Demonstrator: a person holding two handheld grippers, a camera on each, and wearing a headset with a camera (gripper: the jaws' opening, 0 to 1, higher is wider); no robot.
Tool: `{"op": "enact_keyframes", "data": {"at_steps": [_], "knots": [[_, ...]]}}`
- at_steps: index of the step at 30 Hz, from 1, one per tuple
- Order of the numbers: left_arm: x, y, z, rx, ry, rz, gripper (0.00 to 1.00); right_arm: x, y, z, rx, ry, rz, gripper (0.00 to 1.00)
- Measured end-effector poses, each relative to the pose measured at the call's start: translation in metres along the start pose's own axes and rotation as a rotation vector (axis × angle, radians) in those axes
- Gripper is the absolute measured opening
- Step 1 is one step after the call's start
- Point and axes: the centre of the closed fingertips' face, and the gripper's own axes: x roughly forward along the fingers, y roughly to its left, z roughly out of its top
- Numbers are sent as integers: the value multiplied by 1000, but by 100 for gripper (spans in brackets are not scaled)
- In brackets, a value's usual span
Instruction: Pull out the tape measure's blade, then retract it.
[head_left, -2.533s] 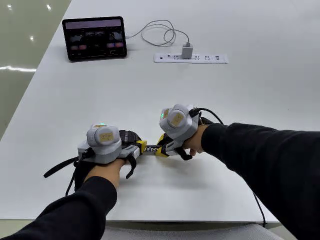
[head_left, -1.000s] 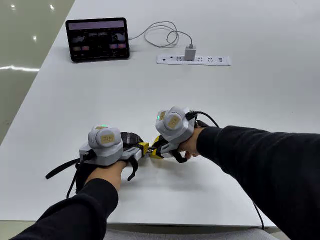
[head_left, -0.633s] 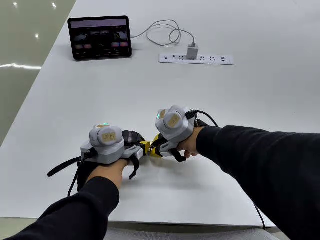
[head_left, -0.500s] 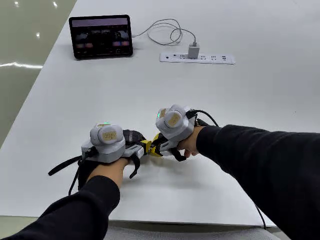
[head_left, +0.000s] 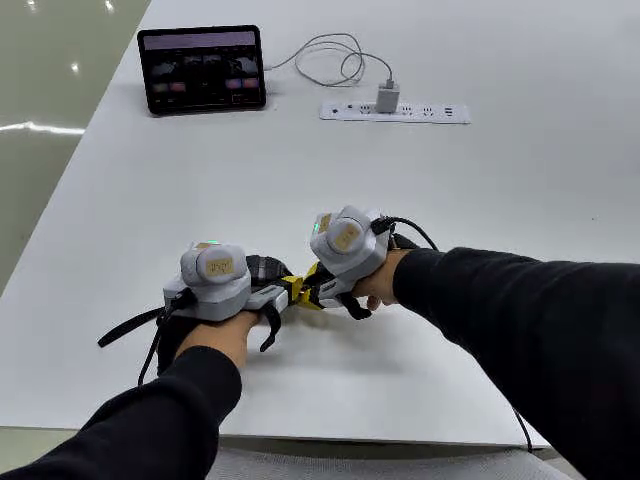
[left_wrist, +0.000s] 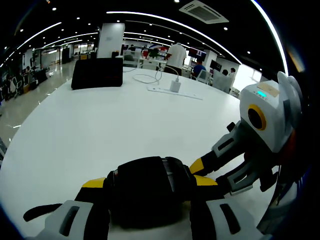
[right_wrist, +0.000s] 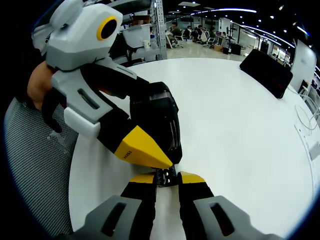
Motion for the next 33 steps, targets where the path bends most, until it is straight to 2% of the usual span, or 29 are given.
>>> {"op": "enact_keyframes", "data": {"at_steps": [13,22,33], "knots": [[-1,0,0,-3,4,-10,61,-3,0,-1,-33,-15,-5,11],[-2,-1,-1,7,7,-14,60,0,0,1,-30,-12,-4,10],[-2,1,0,-9,12,-26,60,4,1,7,-26,-25,-1,10]]}}
